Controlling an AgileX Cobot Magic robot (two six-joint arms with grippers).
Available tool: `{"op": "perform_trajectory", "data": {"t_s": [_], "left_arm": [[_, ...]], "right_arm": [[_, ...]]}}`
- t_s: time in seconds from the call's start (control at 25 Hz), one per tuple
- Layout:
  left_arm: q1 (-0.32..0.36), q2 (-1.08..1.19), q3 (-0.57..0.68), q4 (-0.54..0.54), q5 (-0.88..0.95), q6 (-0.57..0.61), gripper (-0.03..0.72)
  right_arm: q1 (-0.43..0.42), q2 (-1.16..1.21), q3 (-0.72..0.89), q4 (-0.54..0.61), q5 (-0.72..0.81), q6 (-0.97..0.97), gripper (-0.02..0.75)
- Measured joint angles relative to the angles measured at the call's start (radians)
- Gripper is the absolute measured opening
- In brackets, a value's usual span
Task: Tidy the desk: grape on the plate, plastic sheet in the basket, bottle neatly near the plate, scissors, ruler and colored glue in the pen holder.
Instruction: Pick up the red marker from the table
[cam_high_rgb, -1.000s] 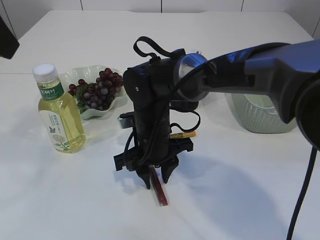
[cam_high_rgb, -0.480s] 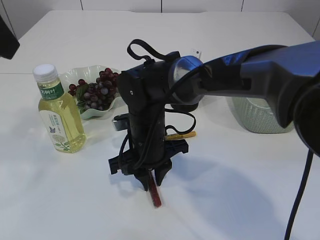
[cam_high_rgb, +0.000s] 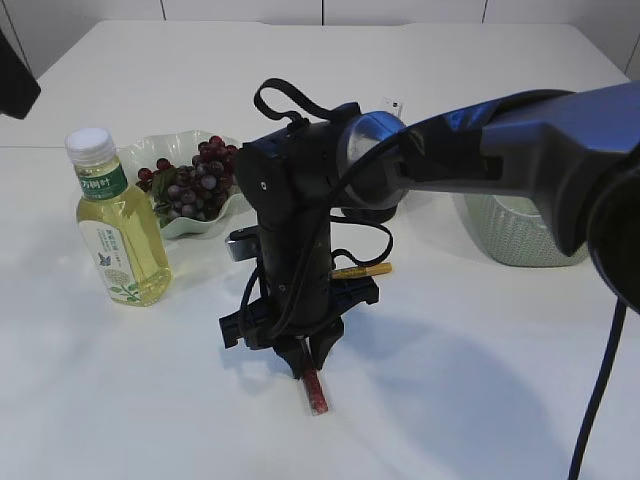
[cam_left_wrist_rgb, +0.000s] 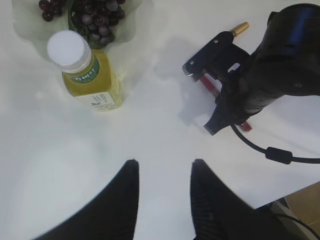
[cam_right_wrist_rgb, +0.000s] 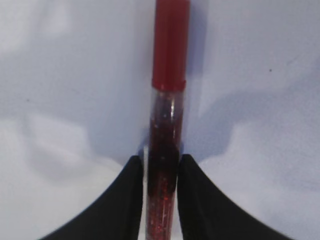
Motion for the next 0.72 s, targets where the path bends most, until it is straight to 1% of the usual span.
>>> {"op": "perform_trajectory", "data": {"t_s": [0.32,0.52,0.72], "left_arm": [[0.0,0.0,0.0,-0.008,0.0,0.0,0.253],[0.0,0.0,0.0,-0.01,0.0,0.0,0.253],[0.0,0.0,0.0,-0.01,0.0,0.0,0.253]], "right_arm": [[0.0,0.0,0.0,-0.004,0.0,0.0,0.201],[0.0,0.0,0.0,-0.004,0.0,0.002,0.113],[0.0,0.0,-0.002,-0.004,0.0,0.002,0.099]]}}
